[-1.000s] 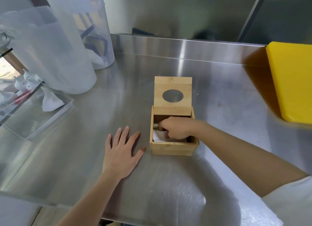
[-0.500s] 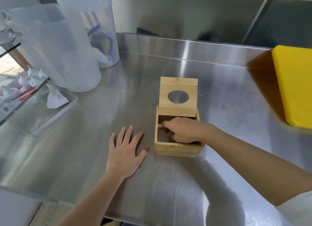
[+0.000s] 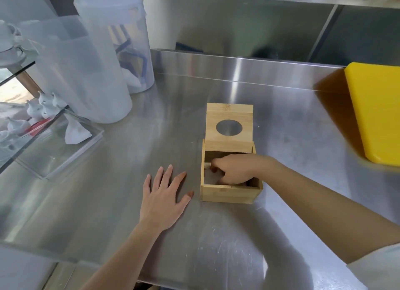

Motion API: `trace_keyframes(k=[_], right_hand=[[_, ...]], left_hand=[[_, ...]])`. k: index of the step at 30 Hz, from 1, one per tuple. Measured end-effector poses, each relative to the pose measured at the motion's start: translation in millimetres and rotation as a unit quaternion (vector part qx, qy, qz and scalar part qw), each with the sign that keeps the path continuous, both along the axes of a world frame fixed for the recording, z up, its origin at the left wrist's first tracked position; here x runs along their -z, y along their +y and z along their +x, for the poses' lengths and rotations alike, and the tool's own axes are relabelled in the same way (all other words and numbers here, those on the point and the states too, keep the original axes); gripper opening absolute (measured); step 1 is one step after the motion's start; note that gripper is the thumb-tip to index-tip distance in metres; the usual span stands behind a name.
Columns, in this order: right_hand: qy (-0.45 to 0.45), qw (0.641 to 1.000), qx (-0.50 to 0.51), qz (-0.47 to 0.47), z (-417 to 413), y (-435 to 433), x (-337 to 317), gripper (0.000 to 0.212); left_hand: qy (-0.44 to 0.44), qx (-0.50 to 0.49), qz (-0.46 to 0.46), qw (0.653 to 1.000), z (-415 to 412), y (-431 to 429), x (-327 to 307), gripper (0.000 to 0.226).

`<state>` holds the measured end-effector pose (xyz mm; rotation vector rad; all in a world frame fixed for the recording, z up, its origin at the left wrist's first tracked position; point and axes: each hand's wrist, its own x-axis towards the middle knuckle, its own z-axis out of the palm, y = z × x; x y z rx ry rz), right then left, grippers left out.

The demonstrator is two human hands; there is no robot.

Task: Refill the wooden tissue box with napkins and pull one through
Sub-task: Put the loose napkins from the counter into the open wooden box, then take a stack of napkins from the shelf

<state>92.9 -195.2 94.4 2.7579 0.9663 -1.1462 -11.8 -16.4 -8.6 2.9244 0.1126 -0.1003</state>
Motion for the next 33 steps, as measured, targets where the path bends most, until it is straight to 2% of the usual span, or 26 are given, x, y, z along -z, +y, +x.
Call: trace_keyframes(k=[3, 6, 12, 17, 23, 29, 31, 33], right_hand=[[-0.002, 0.999, 0.002, 0.035, -1, -8, -23, 0.033], [0.004, 0.998, 0.012, 0.066, 3, -16, -58, 0.048], [-0.032, 0.987, 0.07, 0.14, 35, -28, -124, 0.047], [-0.103, 0.969, 0.125, 0.188, 86, -36, -173, 0.04], [-0.18, 0.901, 0.228, 0.323, 178, -42, -214, 0.023], [-0.227, 0.84, 0.303, 0.389, 275, -56, -236, 0.006], [-0.23, 0.818, 0.334, 0.408, 304, -60, -238, 0.007], [-0.229, 0.794, 0.364, 0.431, 332, -62, -238, 0.017]], left_hand=[[0.03, -0.014, -0.043, 0.999, 3, 2, -8, 0.079], [-0.012, -0.058, -0.127, 0.99, 23, 5, -38, 0.08], [-0.098, -0.048, -0.308, 0.945, 106, 20, -136, 0.045], [-0.142, 0.015, -0.365, 0.92, 179, 23, -228, 0.027], [-0.164, 0.059, -0.448, 0.877, 283, 17, -306, 0.019], [-0.19, 0.085, -0.433, 0.877, 395, -2, -333, 0.02], [-0.202, 0.087, -0.43, 0.876, 425, -12, -336, 0.015], [-0.196, 0.087, -0.433, 0.875, 454, -21, -333, 0.014]])
